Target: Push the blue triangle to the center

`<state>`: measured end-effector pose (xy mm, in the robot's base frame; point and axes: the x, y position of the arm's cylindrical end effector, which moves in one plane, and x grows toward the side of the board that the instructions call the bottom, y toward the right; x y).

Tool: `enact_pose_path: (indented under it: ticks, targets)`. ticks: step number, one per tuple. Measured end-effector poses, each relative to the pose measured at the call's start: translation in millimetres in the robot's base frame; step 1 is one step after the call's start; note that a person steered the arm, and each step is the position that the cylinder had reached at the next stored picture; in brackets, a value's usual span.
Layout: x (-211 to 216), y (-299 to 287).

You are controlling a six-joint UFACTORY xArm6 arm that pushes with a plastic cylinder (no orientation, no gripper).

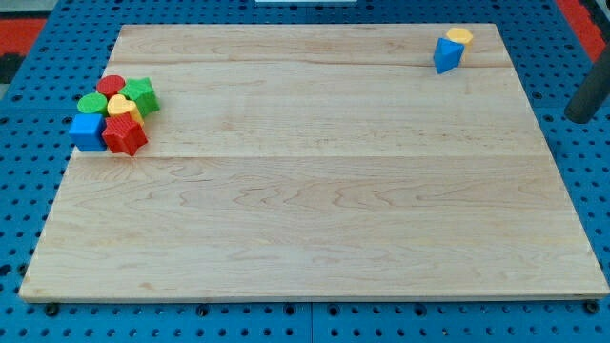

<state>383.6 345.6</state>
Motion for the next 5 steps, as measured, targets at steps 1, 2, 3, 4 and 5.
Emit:
enact_pose_path:
  ticks: [1, 2, 3, 4, 5]
  targets:
    - [-30.3, -0.3]
    - [-91.6, -0.1]
    - [-110.8, -24.1]
    - [-110.8, -78.0]
    - [-109.7, -142.3]
